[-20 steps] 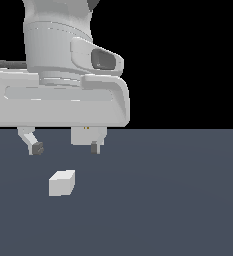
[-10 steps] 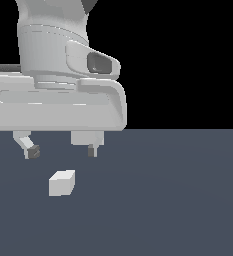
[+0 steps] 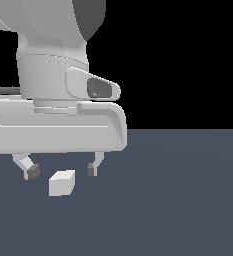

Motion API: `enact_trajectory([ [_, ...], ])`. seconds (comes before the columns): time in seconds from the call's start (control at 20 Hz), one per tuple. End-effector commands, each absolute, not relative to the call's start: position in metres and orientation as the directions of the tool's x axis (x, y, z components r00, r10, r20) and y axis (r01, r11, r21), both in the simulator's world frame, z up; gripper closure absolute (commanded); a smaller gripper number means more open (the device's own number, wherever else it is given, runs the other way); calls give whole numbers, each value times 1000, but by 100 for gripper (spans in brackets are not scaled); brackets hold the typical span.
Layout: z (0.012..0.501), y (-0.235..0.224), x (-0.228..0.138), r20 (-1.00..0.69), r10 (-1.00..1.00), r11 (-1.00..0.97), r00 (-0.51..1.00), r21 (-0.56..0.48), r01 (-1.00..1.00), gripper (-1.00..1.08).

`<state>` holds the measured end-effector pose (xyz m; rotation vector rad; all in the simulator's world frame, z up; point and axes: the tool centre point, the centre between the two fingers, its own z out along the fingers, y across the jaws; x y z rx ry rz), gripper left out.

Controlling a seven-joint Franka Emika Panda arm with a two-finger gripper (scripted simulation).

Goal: Plug the charger into the wall socket.

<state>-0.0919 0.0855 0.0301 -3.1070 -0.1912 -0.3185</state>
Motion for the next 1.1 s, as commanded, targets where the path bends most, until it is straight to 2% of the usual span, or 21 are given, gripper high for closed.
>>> enact_trajectory([
  [0.0,20,86,-92,203,120,-992,972,0,123,-92],
  [0.3,12,86,-92,203,120,-992,972,0,123,-92],
  [0.35,12,86,-92,203,120,-992,972,0,123,108],
  [1.05,15,87,-89,204,110,-994,973,0,112,108],
])
